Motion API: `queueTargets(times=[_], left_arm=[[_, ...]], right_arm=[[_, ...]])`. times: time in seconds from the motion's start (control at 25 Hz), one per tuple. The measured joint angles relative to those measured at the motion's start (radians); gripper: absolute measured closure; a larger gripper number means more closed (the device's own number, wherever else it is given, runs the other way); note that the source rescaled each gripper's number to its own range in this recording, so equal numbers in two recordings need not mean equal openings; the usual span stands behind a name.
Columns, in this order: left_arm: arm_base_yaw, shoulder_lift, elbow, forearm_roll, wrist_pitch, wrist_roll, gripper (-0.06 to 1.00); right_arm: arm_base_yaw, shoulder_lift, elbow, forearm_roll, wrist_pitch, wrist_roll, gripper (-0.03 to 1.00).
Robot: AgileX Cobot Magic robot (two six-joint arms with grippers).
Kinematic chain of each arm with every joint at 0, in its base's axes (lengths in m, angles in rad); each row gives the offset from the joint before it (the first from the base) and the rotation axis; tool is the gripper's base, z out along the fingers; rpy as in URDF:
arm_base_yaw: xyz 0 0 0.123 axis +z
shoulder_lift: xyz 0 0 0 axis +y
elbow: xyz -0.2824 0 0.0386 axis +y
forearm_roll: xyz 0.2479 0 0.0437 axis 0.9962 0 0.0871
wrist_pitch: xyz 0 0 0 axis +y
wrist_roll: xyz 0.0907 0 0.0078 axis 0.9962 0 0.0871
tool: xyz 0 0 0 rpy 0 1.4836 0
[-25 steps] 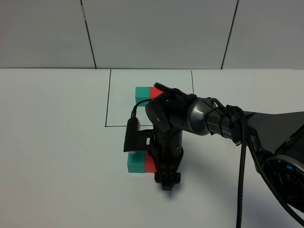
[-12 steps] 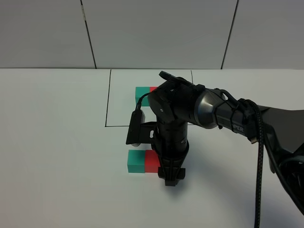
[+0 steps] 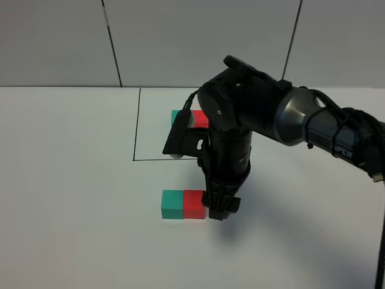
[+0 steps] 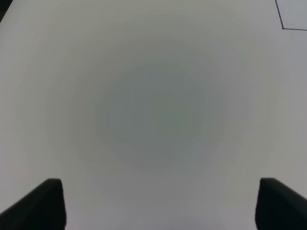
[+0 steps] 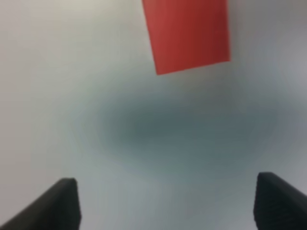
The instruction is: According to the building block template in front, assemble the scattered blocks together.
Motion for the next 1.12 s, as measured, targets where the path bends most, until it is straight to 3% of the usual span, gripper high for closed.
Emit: queueTargets(times=[0.24,0.44,0.68,0.88,1.12], left_arm=[[0.0,0.0,0.0,0.0,0.0,0.0,0.03],[0.0,0.0,0.0,0.0,0.0,0.0,0.03],[0.0,0.0,0.0,0.0,0.0,0.0,0.03],[0.0,0.0,0.0,0.0,0.0,0.0,0.03],[0.0,0.0,0.0,0.0,0.0,0.0,0.03]], right_arm=[[-0.02,-0.102,0.0,0.003,0.001,0.149,0.0],[-0.111,-0.174,0.0,0.004,0.003,0.183,0.01],[-0.322,-0.22,0.0,0.016,0.003,0.204,0.03],[-0.533,-0.284,0.009,0.1,0.003,0.249,0.04],[-0.72,-0.442,0.155,0.165,0.002,0.3,0.05]])
